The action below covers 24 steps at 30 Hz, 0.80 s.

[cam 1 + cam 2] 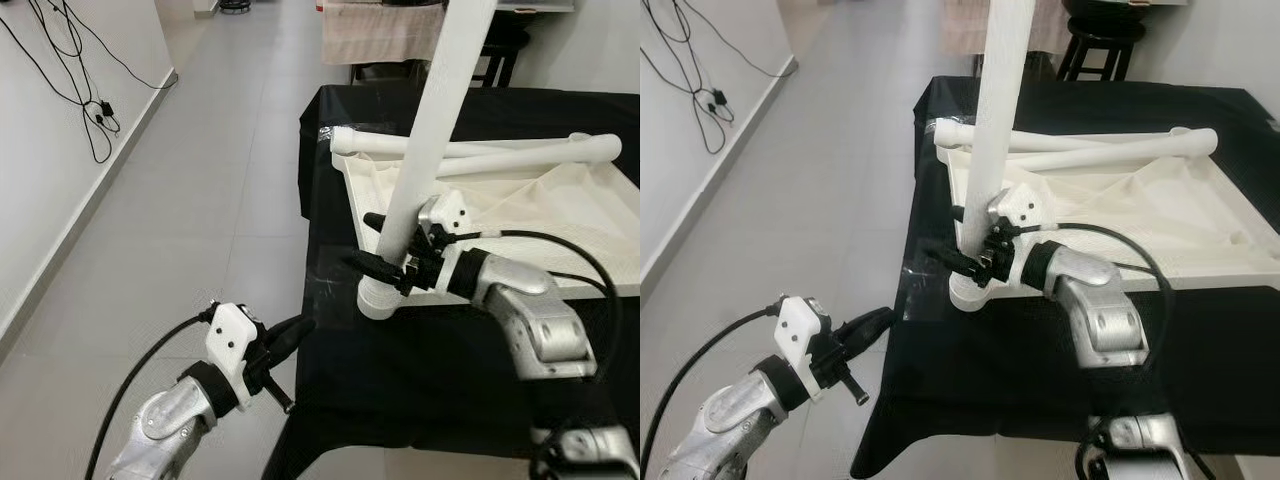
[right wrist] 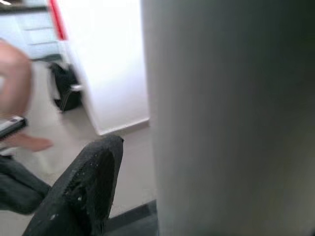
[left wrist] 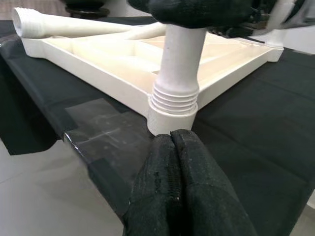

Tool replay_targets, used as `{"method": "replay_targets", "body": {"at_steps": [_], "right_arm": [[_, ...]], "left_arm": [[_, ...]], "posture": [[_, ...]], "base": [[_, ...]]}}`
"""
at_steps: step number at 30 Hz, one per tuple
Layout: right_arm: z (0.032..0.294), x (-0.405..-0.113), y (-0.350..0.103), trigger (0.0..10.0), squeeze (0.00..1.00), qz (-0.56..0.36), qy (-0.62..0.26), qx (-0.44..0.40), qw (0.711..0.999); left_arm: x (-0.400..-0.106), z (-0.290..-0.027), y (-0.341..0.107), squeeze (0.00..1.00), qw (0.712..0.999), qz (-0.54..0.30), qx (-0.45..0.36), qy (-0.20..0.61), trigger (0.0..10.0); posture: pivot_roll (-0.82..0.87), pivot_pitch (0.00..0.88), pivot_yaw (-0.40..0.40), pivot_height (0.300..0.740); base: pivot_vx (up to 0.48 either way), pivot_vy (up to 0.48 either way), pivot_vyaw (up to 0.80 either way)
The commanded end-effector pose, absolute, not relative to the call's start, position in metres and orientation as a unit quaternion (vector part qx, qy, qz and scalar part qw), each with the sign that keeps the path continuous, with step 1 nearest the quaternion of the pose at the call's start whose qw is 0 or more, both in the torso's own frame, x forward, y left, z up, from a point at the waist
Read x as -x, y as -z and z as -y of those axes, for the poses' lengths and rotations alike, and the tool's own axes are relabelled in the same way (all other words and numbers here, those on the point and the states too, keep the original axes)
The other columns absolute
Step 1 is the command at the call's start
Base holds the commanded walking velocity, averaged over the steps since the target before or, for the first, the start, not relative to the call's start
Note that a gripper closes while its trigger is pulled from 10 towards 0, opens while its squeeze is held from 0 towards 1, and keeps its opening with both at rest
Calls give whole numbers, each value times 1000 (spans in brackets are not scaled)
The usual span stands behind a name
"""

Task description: Building children table

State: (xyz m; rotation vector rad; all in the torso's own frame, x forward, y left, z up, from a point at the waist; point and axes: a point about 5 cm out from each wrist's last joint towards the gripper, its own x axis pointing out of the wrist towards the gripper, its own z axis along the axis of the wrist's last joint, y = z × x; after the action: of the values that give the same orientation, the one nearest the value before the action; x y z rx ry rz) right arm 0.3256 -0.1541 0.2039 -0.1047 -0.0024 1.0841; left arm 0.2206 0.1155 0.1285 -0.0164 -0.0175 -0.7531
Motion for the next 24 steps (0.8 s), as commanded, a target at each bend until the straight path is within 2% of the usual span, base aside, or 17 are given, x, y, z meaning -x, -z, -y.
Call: {"method": "replay_targets", "body": {"at_steps": [1,2,3,10,12,15,18,20,21,22,23,24], "right_arm": [[152,-335,-205,3216,0,3,-544,26,839],[152,-335,-205,3216,0,3,-544,26,839],[153,-340,-207,0,0,3,-543,21,839],[160,-350,-210,0,0,-2,-551,19,835],[169,-351,-205,0,0,-6,-525,43,850],[173,-347,-200,0,0,-5,-510,54,858],[175,-340,-190,0,0,-17,-483,64,873],[173,-332,-177,0,0,-32,-433,70,898],[173,-332,-177,0,0,-32,-433,70,898],[167,-331,-160,0,0,-58,-304,77,948],[163,-320,-145,0,0,-82,-185,81,976],[163,-320,-145,0,0,-82,-185,81,976]], "left_arm": [[-219,-115,-123,0,928,-6,15,371,10000],[-219,-115,-123,0,928,-6,15,371,10000],[-218,-115,-123,0,928,-6,16,371,10000],[-217,-114,-123,0,929,-6,17,371,10000],[-216,-114,-123,0,929,-6,19,371,10000],[-216,-114,-124,0,928,-6,20,371,10000],[-216,-114,-124,0,928,-7,21,371,10000],[-216,-115,-124,0,929,-6,21,371,10000],[-216,-115,-124,0,929,-6,21,371,10000],[-216,-116,-124,0,929,-6,20,370,10000],[-217,-117,-125,0,929,-6,20,369,10000],[-217,-117,-125,0,929,-6,20,369,10000]], "posture": [[49,92,-31,740],[49,92,-31,740],[52,93,-31,740],[53,100,-34,740],[48,105,-35,740],[43,108,-37,740],[41,109,-40,740],[42,112,-45,740],[42,112,-45,740],[33,118,-39,740],[38,129,-37,740],[38,129,-37,740]], "base": [[0,0,0],[0,0,0],[0,0,0],[0,0,0],[0,0,0],[0,0,0],[0,0,0],[0,0,0],[0,0,0],[0,0,0],[0,0,0],[0,0,0]]}}
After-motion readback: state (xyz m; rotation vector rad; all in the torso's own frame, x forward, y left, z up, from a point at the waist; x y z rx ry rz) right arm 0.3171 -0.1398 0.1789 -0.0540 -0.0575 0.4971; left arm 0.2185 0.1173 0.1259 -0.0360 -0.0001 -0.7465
